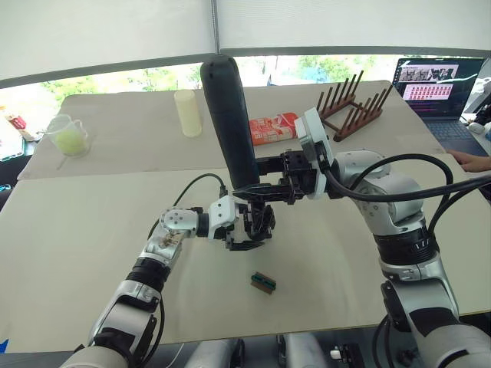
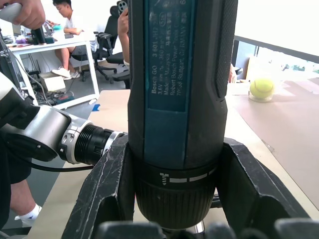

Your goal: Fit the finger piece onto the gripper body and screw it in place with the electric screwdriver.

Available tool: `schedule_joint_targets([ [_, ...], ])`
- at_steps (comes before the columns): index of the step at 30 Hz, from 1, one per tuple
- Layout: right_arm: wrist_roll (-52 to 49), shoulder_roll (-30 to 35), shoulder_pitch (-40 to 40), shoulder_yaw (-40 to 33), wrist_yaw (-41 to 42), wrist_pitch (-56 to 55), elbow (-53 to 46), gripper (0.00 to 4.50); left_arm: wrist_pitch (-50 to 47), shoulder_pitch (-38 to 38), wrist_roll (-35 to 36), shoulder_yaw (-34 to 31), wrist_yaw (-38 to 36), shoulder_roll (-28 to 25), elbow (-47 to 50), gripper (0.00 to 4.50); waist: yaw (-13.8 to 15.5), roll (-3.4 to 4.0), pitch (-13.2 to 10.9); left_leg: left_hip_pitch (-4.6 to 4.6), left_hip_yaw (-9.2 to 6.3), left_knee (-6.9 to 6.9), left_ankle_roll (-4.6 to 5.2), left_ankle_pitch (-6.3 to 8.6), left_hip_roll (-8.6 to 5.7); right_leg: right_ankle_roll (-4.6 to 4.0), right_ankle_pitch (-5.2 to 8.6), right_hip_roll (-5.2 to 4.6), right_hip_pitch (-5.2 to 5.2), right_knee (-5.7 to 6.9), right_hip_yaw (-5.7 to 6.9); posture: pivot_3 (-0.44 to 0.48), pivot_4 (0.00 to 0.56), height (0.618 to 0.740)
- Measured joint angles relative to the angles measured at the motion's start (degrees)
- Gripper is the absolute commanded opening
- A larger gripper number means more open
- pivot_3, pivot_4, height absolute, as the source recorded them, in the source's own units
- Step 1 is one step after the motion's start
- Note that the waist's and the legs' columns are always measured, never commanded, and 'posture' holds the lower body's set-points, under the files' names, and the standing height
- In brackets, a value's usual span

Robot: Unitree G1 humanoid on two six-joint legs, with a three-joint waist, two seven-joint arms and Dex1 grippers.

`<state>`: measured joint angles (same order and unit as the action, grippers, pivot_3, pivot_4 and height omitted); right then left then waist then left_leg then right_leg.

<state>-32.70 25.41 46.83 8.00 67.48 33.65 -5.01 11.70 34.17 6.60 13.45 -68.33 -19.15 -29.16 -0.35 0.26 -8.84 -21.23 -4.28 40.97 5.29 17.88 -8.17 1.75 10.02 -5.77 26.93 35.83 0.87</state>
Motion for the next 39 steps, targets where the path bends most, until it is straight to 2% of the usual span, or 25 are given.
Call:
schedule_joint_targets([
  [13,0.02,-0.19,-0.01,0.20,-0.06,-0.89,0.69,1.90,0.00,0.43,0.01,0.00,0.09,-0.07,0.00,4.50,0.00,0.00,0.00,0.00,0.00,0.00,0.00,0.00,0.00,0.00,0.00,0.00,0.00,0.00,0.00,0.000,0.150,0.740],
  [16,0.00,-0.21,-0.32,0.20,-0.08,-0.91,0.68,1.90,0.00,0.45,0.02,0.00,0.10,-0.06,0.00,3.67,0.00,0.00,0.00,0.00,0.00,0.00,0.00,0.00,0.00,0.00,0.00,0.00,0.00,0.00,0.00,0.000,0.150,0.740],
  [18,-0.01,-0.24,-0.38,0.20,-0.10,-0.95,0.64,1.90,-0.05,0.45,0.15,0.07,-0.10,0.01,-0.05,2.73,0.00,0.00,0.00,0.00,0.00,0.01,0.00,0.00,0.00,0.00,0.00,0.00,-0.01,0.00,0.00,0.000,0.150,0.740],
  [21,-0.02,-0.34,-0.54,0.20,-0.17,-0.96,0.52,1.90,0.16,0.49,-0.10,0.34,-0.02,0.00,-0.57,2.32,0.00,-0.01,0.01,0.00,0.00,0.04,0.00,0.00,-0.01,0.00,0.00,0.02,-0.02,0.03,0.00,0.000,0.150,0.740],
  [39,0.49,-0.60,-5.78,-0.27,-2.77,-6.63,-3.41,1.90,2.62,1.81,-0.45,0.65,-0.01,0.64,-4.14,2.32,0.20,-0.12,0.10,0.02,-0.01,0.22,0.00,0.00,-0.02,0.00,0.00,0.17,-0.10,0.00,0.00,0.000,0.150,0.740],
])
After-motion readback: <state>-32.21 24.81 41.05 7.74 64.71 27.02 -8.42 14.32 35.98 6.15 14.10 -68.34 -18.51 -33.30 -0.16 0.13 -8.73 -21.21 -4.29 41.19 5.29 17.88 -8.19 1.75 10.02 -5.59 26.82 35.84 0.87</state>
